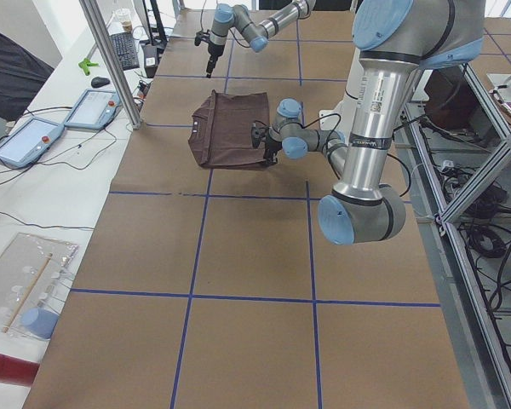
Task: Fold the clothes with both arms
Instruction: 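Move the left gripper to the folded shirt's side edge while the right gripper withdraws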
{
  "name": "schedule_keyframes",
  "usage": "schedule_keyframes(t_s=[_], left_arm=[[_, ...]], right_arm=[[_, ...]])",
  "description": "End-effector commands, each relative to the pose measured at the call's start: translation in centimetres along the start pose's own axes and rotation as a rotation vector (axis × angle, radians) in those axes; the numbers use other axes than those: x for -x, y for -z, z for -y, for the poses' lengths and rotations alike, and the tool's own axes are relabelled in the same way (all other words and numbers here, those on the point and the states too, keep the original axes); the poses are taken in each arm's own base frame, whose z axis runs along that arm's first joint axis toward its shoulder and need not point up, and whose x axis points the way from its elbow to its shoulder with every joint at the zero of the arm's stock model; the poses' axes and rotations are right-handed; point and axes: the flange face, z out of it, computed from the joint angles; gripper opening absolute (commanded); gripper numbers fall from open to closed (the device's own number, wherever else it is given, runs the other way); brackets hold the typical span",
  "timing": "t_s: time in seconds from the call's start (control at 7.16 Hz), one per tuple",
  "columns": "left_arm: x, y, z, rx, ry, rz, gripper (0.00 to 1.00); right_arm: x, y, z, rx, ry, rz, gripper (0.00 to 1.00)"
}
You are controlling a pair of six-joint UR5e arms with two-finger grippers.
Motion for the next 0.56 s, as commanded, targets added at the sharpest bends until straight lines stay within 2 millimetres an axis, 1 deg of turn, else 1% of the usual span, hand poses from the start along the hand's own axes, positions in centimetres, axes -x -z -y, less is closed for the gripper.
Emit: schedule_keyframes(t_s=[0.0, 0.14, 0.28, 0.42], left_arm=[[-0.1, -0.1, -0.4, 0.004, -0.005, -0.001, 0.0], [-0.3, 0.5, 0.0, -0.001, -0.004, -0.008, 0.0], [0.3, 0.7, 0.9, -0.015, -0.079, 0.007, 0.0], [2.3, 0.9, 4.7, -0.067, -0.131, 0.042, 0.0]], right_arm=[[0.0, 0.0, 0.0, 0.0, 0.0, -0.001, 1.0], [0.0, 0.0, 0.0, 0.001, 0.0, 0.0, 1.0], [0.0, 0.0, 0.0, 0.001, -0.002, 0.0, 1.0], [0.0, 0.0, 0.0, 0.001, -0.002, 0.0, 1.0]])
